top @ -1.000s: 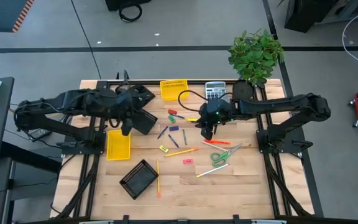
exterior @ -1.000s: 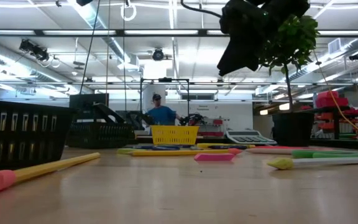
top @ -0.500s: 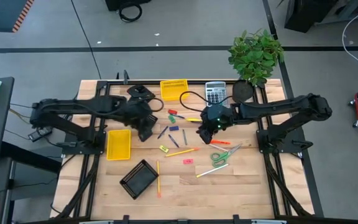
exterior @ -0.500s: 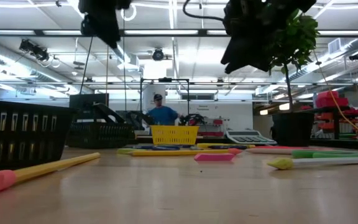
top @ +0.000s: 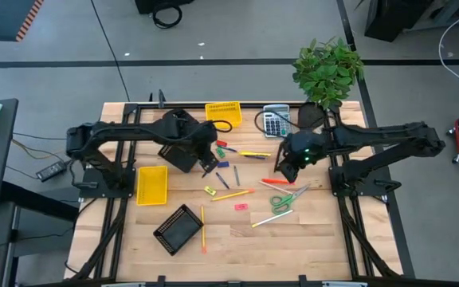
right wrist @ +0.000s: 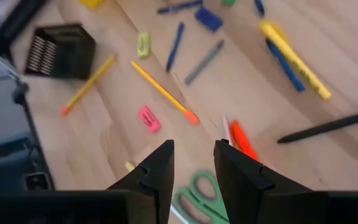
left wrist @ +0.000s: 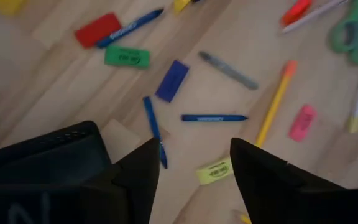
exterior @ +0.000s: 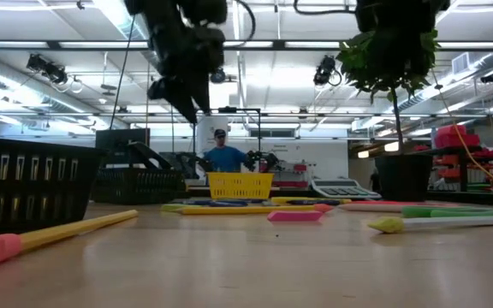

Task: Sort crayons/erasers/pens/pencils in bins
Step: Put the blue crayon into the top black basket

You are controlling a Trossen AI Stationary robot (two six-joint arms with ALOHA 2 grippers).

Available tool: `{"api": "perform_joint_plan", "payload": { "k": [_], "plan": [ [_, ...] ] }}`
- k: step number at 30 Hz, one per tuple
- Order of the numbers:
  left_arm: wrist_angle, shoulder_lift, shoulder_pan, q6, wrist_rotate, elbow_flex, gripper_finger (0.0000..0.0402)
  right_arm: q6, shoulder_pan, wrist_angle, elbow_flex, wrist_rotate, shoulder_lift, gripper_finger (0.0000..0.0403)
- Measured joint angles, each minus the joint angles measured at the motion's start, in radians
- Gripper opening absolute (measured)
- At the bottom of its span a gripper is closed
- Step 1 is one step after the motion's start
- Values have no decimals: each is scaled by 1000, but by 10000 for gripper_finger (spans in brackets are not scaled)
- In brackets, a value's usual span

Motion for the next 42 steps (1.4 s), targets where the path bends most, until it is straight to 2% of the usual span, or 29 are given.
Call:
{"api": "perform_joint_plan", "payload": {
  "k": [7, 13, 25, 30, 34, 38, 42],
  "plan": [
    [25, 59, 20, -23, 4, 0, 185, -30, 0, -25, 0, 85, -59, 120],
    [60, 68, 19, -27, 4, 0, 183, -63, 0, -68, 0, 84, -42, 120],
    [61, 68, 19, 5, 0, 0, 178, 110, 1, -84, 0, -18, -35, 120],
    [59, 68, 16, 3, -4, 0, 176, 241, 1, -91, 0, -148, -35, 120],
    [72, 68, 5, 2, -66, 0, 178, 343, 17, -90, 0, -221, -35, 120],
    [76, 68, 0, 20, -74, 0, 173, 356, 43, -91, 0, -190, -35, 120],
    [71, 80, -15, 60, -80, 1, 172, 351, 48, -103, 0, -54, -35, 120]
  ]
}}
